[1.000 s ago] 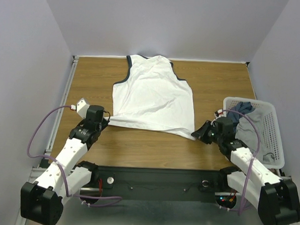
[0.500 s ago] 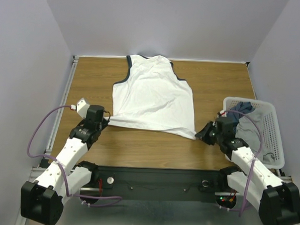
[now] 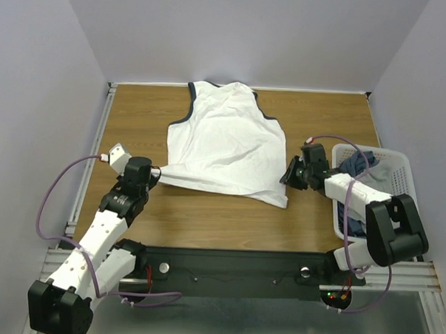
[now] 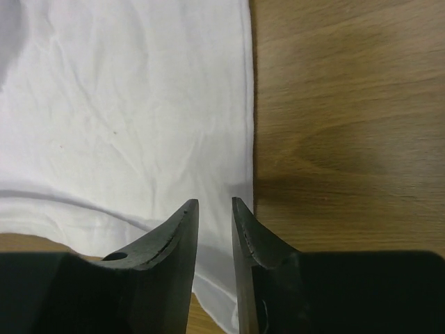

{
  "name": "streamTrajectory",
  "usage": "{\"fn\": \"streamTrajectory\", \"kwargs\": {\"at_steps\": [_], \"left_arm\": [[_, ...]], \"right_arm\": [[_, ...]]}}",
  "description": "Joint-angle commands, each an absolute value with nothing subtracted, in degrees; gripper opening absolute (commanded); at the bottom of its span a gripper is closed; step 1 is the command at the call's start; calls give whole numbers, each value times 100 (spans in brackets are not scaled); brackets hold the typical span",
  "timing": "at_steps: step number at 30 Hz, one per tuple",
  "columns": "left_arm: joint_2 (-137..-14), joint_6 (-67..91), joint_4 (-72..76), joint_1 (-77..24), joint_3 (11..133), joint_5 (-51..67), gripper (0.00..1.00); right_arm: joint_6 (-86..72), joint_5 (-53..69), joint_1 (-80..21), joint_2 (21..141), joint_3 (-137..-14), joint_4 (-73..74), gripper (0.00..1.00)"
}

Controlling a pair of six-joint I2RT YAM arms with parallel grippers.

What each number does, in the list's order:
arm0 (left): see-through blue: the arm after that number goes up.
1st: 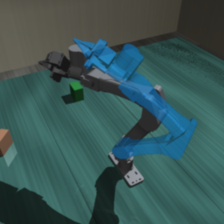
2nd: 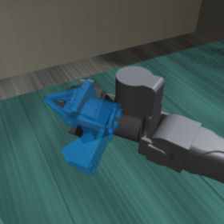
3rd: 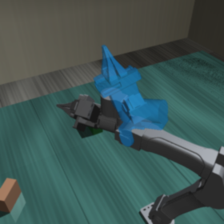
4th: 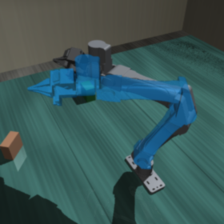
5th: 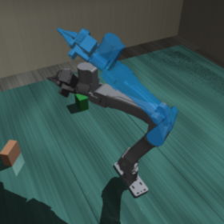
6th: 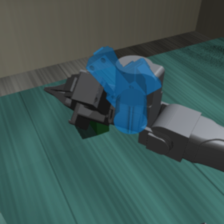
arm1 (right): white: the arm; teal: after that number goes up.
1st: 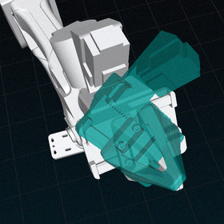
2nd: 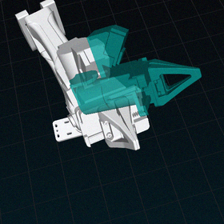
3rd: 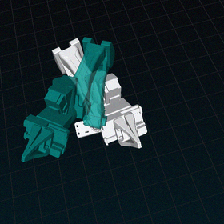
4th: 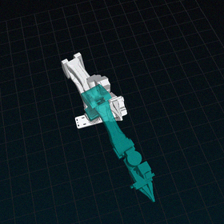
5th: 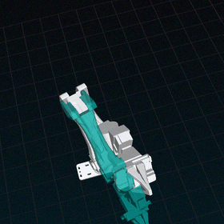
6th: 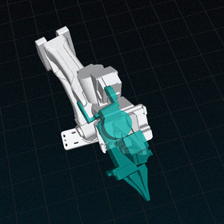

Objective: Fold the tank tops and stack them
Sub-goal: Flatten the tank top out

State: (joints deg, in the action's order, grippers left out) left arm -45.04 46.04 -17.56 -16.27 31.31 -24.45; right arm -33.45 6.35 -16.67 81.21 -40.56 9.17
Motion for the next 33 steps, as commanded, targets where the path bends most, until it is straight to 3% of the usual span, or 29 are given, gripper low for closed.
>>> {"fn": "streamTrajectory", "kwargs": {"at_steps": [1, 13, 33], "left_arm": [[-4201, 4167, -1301, -1591, 3058, -2935, 0], [-4271, 3779, -642, -1591, 3015, -2777, 0], [-4315, 3779, -764, -1591, 3164, -2830, 0]], "right_arm": [[-3085, 668, -1968, 8296, -4333, 703, 32], [-3181, 931, -2627, 8271, -4079, 756, 32], [-3814, 915, -3858, 6831, -2778, 1098, 32]]}}
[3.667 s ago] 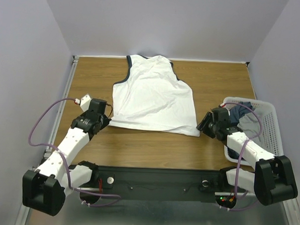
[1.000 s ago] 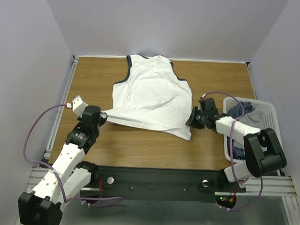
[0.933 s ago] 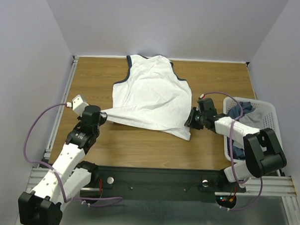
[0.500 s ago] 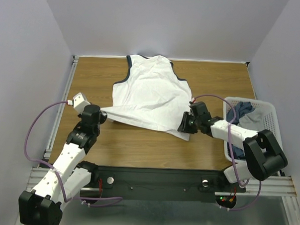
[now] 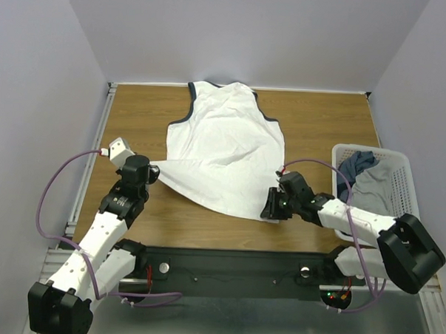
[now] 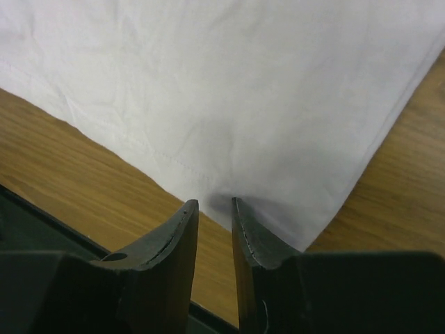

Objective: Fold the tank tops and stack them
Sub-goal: Flatten the tank top out

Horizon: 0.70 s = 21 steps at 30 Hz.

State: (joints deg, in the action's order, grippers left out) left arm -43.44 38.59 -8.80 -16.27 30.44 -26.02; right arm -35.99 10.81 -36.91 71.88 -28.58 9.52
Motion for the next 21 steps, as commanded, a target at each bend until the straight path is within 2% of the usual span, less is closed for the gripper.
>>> {"fn": "streamTrajectory", "kwargs": {"at_steps": [1, 3, 7, 11, 21], "left_arm": [[-4315, 3788, -782, -1591, 3173, -2821, 0], [-4342, 3849, -869, -1591, 3217, -2821, 0], [-4421, 3964, -1002, -1582, 3261, -2707, 0], [-4491, 4069, -1046, -1582, 3261, -2540, 0], [-4517, 4219, -906, -1582, 3059, -2285, 0]], "right_arm": [[-3901, 714, -3858, 6716, -2760, 1290, 32], [-4025, 397, -3858, 6287, -2760, 1545, 33], [-4709, -919, -3858, 5626, -2909, 2372, 42], [-4983, -1204, -3858, 5589, -2874, 2812, 44], [-5493, -1187, -3858, 5880, -2663, 2725, 45]]}}
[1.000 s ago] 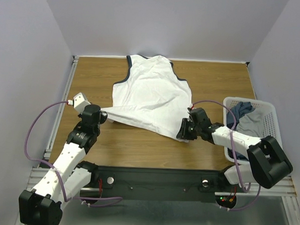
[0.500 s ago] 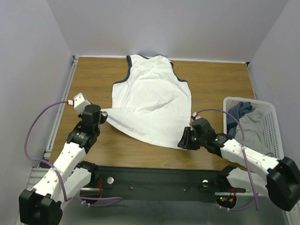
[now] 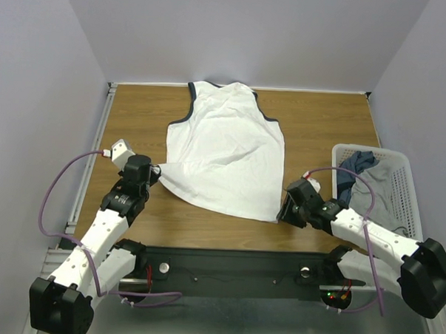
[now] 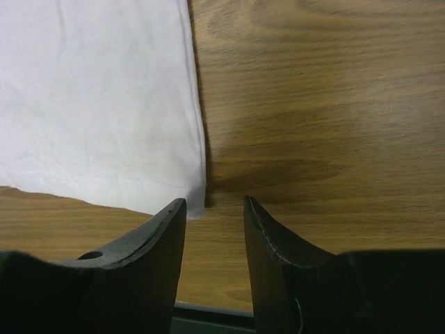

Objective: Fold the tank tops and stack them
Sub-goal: Flatten the tank top out

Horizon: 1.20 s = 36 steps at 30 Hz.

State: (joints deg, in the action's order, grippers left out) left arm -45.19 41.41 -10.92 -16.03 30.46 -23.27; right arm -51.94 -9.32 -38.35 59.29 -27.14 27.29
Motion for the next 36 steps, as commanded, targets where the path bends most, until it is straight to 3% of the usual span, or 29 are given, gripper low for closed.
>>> {"fn": "streamTrajectory", "kwargs": {"at_steps": [1, 20, 25, 26, 29, 36], "left_arm": [[-4526, 4210, -905, -1582, 3050, -2268, 0], [-4544, 4201, -879, -1582, 2971, -2136, 0], [-4570, 4201, -905, -1582, 3006, -2101, 0], [-4579, 4192, -914, -1582, 3015, -2101, 0], [-4588, 4166, -967, -1582, 3076, -2048, 0], [-4649, 3614, -1352, -1573, 4057, -1303, 0]], "right_arm": [[-5528, -1143, -3858, 5889, -2663, 2699, 45], [-5774, -686, -3946, 6416, -2206, 1864, 43], [-5809, -607, -3981, 6486, -2092, 1705, 29], [-5818, -606, -3981, 6495, -2083, 1696, 18], [-5836, -851, -3981, 6329, -2170, 1818, 0], [-5310, -2326, -3903, 5502, -3926, 3356, 0]]}}
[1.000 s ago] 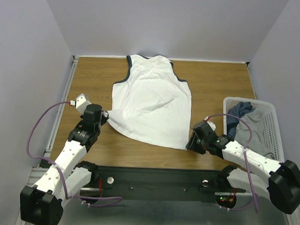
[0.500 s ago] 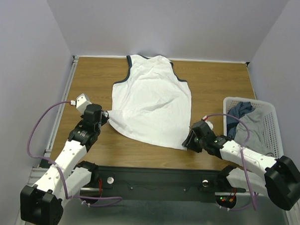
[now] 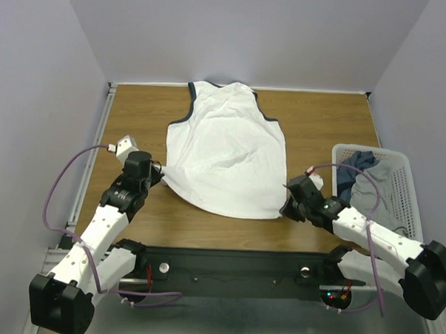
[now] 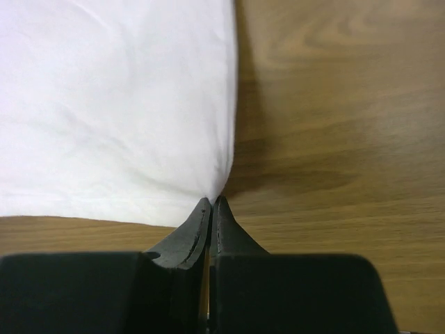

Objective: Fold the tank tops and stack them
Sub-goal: Flatten the tank top out

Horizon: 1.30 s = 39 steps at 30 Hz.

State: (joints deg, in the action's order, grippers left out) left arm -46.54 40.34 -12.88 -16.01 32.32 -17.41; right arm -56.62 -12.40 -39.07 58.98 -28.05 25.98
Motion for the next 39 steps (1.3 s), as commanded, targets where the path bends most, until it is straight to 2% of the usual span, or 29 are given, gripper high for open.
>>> {"fn": "streamTrajectory", "kwargs": {"at_steps": [1, 8, 12, 20, 24, 31, 35, 38, 39], "left_arm": [[-4649, 3560, -1406, -1573, 4243, -1196, 0], [-4693, 3436, -1565, -1564, 5983, 164, 0], [-4702, 3594, -1180, -1564, 7029, 675, 0], [-5000, 3753, -624, -1564, 9130, 581, 0], [-5422, 3893, -414, -1564, 9807, 344, 0], [-6327, 4087, 342, -1529, 9905, 140, 0], [-7301, 4385, 781, -1205, 10089, 553, 0], [-8108, 4701, 1264, -898, 10614, 1176, 0], [-8356, 4728, 1300, -818, 10617, 1300, 0]], "right_arm": [[-5204, -2477, -3876, 5432, -4190, 3497, 1], [-3993, -3400, -3779, 5387, -7473, 4175, 0], [-3447, -3568, -3771, 5616, -8681, 4166, 0], [-2514, -3454, -3771, 6643, -11860, 4157, 0], [-1970, -3585, -3771, 7468, -12839, 4113, 0], [-1143, -3709, -3736, 8769, -13622, 3481, 1], [-1291, -2666, -2947, 9614, -14176, 3305, 1], [-2272, -676, -1509, 10489, -14605, 3173, 0], [-2476, -285, -1303, 10720, -14773, 3121, 0]]}}
